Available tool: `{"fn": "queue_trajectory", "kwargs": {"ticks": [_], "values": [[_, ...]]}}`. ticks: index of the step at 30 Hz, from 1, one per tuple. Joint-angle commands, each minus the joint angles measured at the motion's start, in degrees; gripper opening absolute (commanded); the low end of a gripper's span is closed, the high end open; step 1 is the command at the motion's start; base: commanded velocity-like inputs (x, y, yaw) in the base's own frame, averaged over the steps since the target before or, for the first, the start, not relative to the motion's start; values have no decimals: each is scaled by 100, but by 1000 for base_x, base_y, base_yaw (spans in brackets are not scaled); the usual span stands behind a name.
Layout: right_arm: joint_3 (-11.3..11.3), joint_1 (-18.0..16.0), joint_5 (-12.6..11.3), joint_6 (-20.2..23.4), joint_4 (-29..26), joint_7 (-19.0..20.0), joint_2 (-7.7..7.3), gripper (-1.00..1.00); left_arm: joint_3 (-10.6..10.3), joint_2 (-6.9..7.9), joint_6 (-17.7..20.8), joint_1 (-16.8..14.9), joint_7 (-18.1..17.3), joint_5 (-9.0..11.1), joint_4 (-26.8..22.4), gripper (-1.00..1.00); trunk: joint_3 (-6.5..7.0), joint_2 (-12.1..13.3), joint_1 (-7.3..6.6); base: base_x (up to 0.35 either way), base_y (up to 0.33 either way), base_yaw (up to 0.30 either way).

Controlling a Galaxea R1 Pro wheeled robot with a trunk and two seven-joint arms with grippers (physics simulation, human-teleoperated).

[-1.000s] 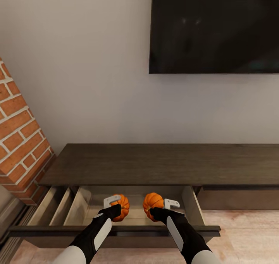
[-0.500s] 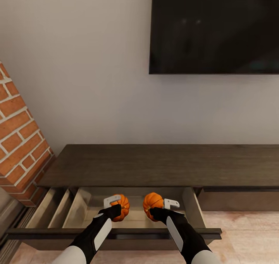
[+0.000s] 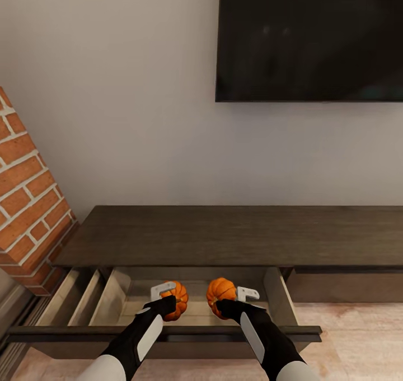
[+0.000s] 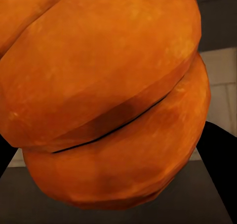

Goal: Place each of the two pumpkins and all three candles from the living room inside a cabinet in the living room (use any cabinet), then make sure every cabinet is closed, and position the cauldron so it is next to a table in the living room.

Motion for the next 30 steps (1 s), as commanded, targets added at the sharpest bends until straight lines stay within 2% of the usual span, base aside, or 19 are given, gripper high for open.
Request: {"fn": "queue_trajectory", "kwargs": {"ticks": [1, 12, 24, 30], "values": [[14, -2, -62, 22, -10, -52, 0, -100, -38, 4, 21, -2, 52, 47, -13, -100, -5, -2, -1, 0, 0, 0], [14, -2, -62, 22, -10, -51, 0, -100, -38, 1, 21, -2, 54, 47, -14, -100, -5, -2, -1, 41, 0, 0], [14, -2, -62, 22, -10, -51, 0, -100, -38, 1, 21, -2, 54, 47, -13, -100, -185, -403, 219, 0, 0, 0], [14, -2, -62, 22, -10, -51, 0, -100, -38, 1, 21, -2, 54, 48, -14, -100, -185, -403, 219, 0, 0, 0]]}}
